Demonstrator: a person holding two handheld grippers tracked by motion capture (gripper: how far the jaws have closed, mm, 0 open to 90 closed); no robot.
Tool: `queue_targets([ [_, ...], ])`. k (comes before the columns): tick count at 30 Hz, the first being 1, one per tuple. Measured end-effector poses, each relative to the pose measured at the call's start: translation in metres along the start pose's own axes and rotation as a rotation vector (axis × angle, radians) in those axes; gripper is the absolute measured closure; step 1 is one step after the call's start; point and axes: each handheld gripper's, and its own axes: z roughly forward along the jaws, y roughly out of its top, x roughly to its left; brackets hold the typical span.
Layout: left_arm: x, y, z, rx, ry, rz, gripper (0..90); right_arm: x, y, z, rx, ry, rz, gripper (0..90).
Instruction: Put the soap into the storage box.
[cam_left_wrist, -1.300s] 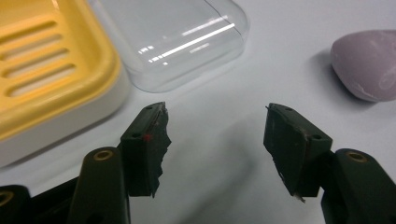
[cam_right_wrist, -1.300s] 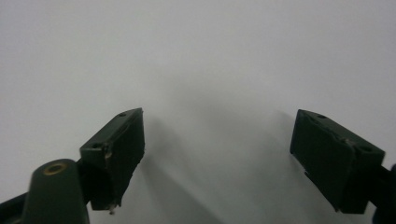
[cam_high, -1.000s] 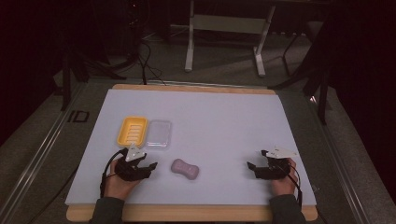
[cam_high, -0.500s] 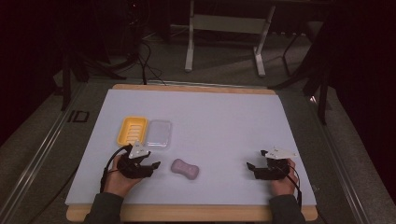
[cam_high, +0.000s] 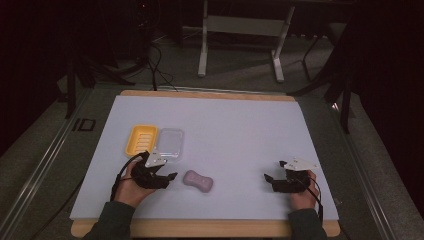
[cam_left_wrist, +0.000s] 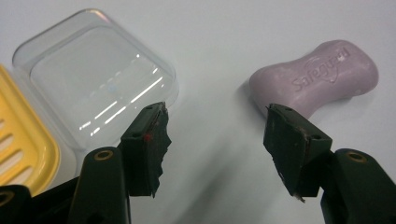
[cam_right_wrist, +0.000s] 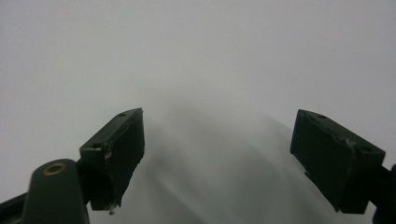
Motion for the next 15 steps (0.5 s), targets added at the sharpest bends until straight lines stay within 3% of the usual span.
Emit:
queue_targets([
  [15,-0.005,0.018,0.000,0.004,-0.035,0.080,40.3,0.001,0.000,0.001,0.006,-0.003,-0.010,17.4],
])
